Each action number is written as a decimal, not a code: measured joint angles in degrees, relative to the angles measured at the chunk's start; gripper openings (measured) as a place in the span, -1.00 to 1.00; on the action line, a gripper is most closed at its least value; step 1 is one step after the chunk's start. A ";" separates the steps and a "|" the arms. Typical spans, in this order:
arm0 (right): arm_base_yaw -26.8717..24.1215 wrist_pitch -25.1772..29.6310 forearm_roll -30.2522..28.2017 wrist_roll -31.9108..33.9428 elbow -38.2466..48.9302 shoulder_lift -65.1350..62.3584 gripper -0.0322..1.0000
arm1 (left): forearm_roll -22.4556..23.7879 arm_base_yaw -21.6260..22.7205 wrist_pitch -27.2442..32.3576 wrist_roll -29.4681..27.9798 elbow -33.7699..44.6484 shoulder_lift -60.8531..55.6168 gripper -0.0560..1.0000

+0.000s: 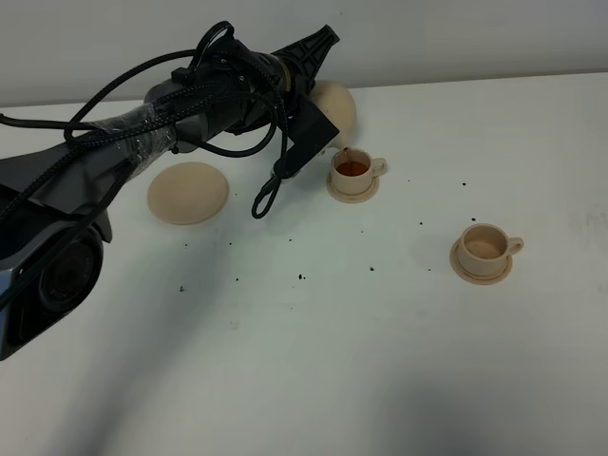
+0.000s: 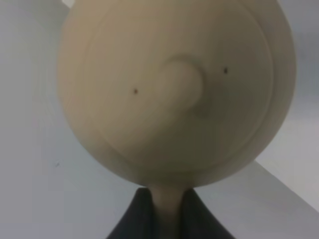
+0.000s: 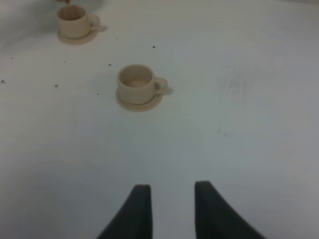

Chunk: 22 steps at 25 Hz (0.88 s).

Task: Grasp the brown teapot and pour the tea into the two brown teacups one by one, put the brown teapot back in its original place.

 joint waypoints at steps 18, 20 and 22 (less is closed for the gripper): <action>0.00 0.00 0.00 0.00 0.00 0.00 -0.47 | 0.05 0.00 -0.54 1.93 0.00 0.00 -0.61; 0.00 0.00 0.00 0.00 0.00 0.00 -0.47 | 0.05 0.00 -0.86 1.93 0.00 0.00 -0.61; 0.00 0.00 0.00 0.00 0.00 0.00 -0.47 | 0.05 0.00 -1.15 1.93 0.00 0.00 -0.61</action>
